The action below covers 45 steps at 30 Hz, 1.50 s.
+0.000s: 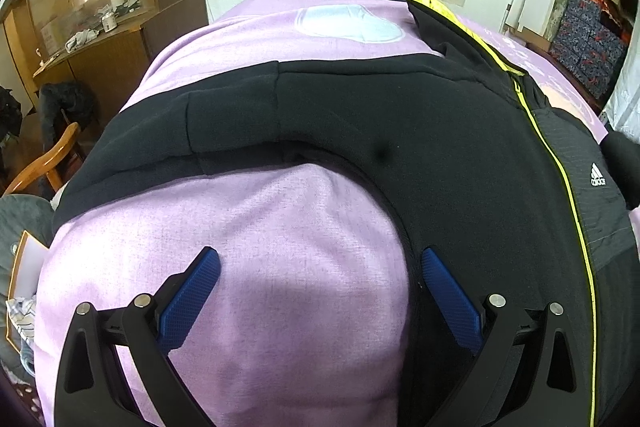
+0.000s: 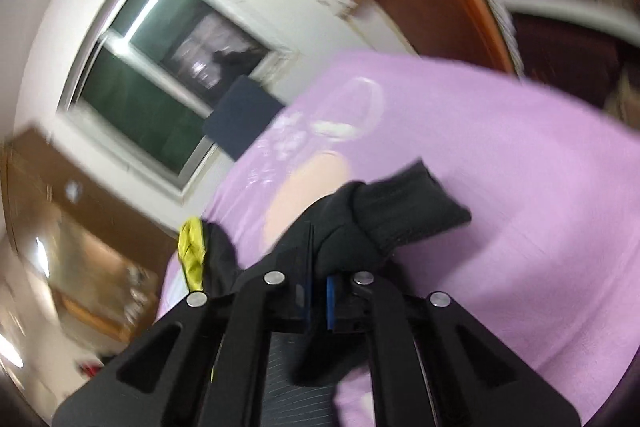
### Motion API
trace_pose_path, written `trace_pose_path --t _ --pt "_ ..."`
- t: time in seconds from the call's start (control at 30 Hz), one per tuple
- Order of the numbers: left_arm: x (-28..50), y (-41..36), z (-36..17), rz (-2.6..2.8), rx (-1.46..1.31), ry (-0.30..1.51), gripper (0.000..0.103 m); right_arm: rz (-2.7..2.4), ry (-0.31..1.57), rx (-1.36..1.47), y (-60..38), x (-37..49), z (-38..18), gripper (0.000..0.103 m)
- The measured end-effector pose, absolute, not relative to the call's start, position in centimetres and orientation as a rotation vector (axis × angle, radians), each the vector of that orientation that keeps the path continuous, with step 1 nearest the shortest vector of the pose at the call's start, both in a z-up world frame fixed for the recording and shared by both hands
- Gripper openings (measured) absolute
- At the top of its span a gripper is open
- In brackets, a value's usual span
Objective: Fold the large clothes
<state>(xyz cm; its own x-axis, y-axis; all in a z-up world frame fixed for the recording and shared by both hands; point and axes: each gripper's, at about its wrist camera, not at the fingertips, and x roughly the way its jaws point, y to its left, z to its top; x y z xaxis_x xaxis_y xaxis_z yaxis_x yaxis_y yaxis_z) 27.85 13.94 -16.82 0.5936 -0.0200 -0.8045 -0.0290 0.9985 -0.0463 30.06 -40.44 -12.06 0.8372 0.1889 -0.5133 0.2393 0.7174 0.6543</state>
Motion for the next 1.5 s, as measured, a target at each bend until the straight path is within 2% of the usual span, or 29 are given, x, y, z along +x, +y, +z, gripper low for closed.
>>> trace_pose_path --t 0.17,0.27,0.37,0.4,0.5,0.8,0.93,1.0,1.17,1.3,1.4,1.5 --pt "27.8 14.3 -16.7 0.000 -0.074 0.932 0.100 0.039 0.577 0.480 -33.0 30.2 -7.5 0.004" --pt "27.8 14.4 -16.7 -0.005 -0.074 0.932 0.100 0.100 0.630 0.279 -26.4 30.9 -7.3 0.007" --pt "27.8 14.5 -16.7 -0.011 -0.070 0.931 0.100 0.179 0.756 0.116 -20.6 31.1 -9.6 0.023" --pt "27.8 14.5 -16.7 -0.014 -0.070 0.930 0.100 0.203 0.796 0.075 -19.0 30.9 -10.7 0.034" --pt "27.7 14.9 -16.7 -0.024 -0.080 0.925 0.100 0.235 0.848 0.035 -16.9 29.8 -12.5 0.037" --pt "27.5 15.1 -16.3 -0.028 -0.095 0.922 0.100 0.285 0.858 0.313 -22.9 27.1 -11.5 0.038" --pt "26.2 14.4 -14.7 -0.199 -0.249 0.905 0.100 0.296 0.871 0.487 -26.9 25.2 -11.8 0.040" --pt "26.1 12.5 -13.5 -0.336 -0.306 0.925 0.100 0.285 0.871 0.523 -28.6 24.2 -12.1 0.040" --pt "28.2 4.5 -11.9 -0.559 -0.246 1.019 0.100 0.269 0.849 0.619 -31.4 23.0 -12.7 0.040" --pt "30.4 -1.9 -13.8 -0.643 -0.179 1.107 0.098 0.272 0.788 0.678 -32.9 21.5 -12.2 0.040" --pt "32.3 -4.2 -15.4 -0.646 -0.204 1.156 0.090 0.278 0.757 0.721 -33.8 20.6 -12.2 0.040" --pt "33.4 -4.7 -15.2 -0.622 -0.207 1.118 0.090 0.283 0.742 0.756 -34.6 20.1 -12.4 0.040"
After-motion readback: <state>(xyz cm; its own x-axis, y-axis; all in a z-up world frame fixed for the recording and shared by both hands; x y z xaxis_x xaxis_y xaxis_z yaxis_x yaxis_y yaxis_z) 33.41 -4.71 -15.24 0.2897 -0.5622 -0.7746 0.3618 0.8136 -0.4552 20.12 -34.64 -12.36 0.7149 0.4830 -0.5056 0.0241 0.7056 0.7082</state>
